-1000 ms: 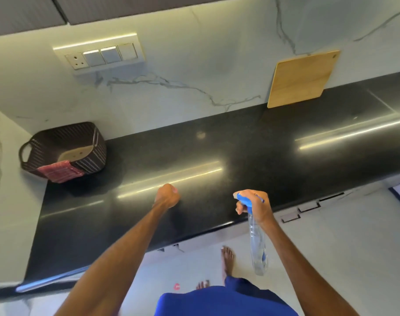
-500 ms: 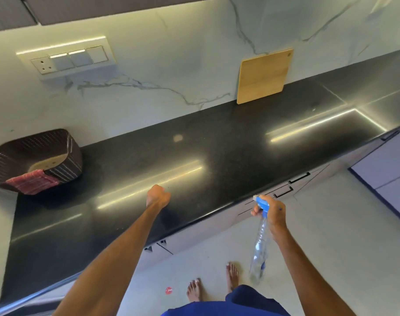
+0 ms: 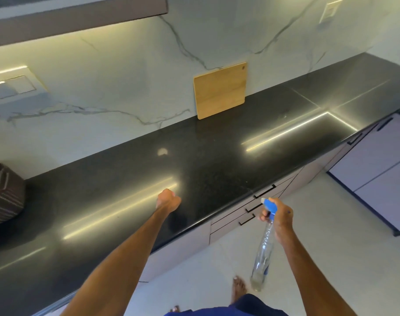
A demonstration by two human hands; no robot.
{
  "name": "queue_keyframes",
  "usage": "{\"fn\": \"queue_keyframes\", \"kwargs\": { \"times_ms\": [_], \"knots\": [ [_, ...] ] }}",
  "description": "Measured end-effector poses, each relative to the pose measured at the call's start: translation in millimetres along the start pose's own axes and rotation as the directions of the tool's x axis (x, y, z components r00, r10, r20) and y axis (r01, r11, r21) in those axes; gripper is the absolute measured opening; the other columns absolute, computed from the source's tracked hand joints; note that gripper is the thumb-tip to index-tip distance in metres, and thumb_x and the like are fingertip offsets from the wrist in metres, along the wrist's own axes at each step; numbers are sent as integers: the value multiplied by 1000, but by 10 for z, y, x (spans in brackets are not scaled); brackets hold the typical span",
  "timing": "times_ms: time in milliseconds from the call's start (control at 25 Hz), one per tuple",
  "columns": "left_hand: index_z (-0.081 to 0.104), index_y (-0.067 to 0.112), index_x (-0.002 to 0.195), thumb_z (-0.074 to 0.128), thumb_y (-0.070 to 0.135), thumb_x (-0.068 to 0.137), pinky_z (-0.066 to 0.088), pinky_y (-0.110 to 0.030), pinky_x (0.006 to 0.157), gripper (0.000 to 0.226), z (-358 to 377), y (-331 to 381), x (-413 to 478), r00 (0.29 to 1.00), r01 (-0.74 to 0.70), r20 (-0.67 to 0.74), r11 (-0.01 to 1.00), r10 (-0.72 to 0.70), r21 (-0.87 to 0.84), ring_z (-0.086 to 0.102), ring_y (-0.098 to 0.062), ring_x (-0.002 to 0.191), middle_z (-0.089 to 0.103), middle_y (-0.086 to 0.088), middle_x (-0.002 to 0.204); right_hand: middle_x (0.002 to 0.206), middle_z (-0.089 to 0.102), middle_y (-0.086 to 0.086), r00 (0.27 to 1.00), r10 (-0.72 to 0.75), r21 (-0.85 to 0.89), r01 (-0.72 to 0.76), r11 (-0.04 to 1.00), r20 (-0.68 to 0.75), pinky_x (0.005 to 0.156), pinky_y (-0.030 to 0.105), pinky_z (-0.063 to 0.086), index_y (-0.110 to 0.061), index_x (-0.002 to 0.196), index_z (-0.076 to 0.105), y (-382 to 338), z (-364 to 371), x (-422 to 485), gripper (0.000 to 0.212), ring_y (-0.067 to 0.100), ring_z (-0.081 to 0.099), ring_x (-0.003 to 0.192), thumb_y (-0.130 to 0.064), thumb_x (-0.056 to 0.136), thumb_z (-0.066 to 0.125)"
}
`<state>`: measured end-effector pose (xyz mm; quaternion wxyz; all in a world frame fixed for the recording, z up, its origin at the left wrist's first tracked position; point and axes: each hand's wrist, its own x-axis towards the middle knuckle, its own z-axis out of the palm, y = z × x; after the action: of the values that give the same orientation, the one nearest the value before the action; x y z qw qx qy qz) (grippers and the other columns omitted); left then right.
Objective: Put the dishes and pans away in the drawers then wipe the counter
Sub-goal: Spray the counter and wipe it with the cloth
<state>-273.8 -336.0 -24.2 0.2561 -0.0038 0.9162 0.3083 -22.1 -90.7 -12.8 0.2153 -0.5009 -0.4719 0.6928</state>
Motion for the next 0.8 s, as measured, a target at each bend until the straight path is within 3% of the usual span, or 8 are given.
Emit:
{"fn": "queue_keyframes", "kwargs": {
  "times_ms": [160,280,320,440,520,680,800],
  "knots": [
    [66,9,110,57,15,89,50,-32,97,23,562,617,71,999,-13,50,1000,13,-1,62,-31,114,63,-9,117,65,57,15,1000,20,-15,-19,1000,21,59,33,61,4,95,67,-256,-398,497,22,24,57,55,-14,100,56],
    [61,-9,103,58,21,73,53,-45,98,43,983,1063,261,982,13,191,998,-1,-62,61,-46,115,63,-30,121,63,59,16,999,-7,-12,7,1000,49,68,38,62,3,90,68,-567,-584,810,22,23,60,55,-12,100,57],
    [61,-10,104,58,21,73,52,-46,99,45,1079,1223,276,976,3,218,999,9,-54,60,-47,116,62,-30,124,63,58,17,998,-27,-12,28,1000,60,66,37,61,4,87,68,-658,-625,916,22,24,59,55,-11,99,57],
    [69,11,112,59,16,86,51,-33,96,28,1253,1745,115,980,-91,182,994,78,62,63,-31,115,64,-10,121,65,56,19,990,-90,-4,91,996,111,61,35,61,10,93,68,-894,-683,1222,23,27,56,56,-10,98,57],
    [69,11,112,58,14,86,52,-29,92,29,1367,1986,134,976,-124,191,990,109,70,64,-30,113,64,-9,119,64,56,19,983,-112,14,112,994,144,64,37,61,9,94,70,-1059,-607,1400,24,27,57,57,-14,95,61],
    [69,9,93,55,14,80,52,-28,78,20,1532,2317,424,969,-128,228,986,100,109,67,-28,98,70,-14,112,55,52,15,973,-136,12,136,991,186,58,37,58,6,82,64,-1473,-219,1699,23,22,52,48,-11,97,60],
    [71,10,92,54,14,78,55,-32,81,23,1585,2508,664,974,-120,205,988,98,96,68,-30,99,71,-15,110,53,47,13,984,-107,37,103,994,141,50,32,44,1,95,57,-1742,52,2003,22,22,44,41,-19,90,64]
  ]
}}
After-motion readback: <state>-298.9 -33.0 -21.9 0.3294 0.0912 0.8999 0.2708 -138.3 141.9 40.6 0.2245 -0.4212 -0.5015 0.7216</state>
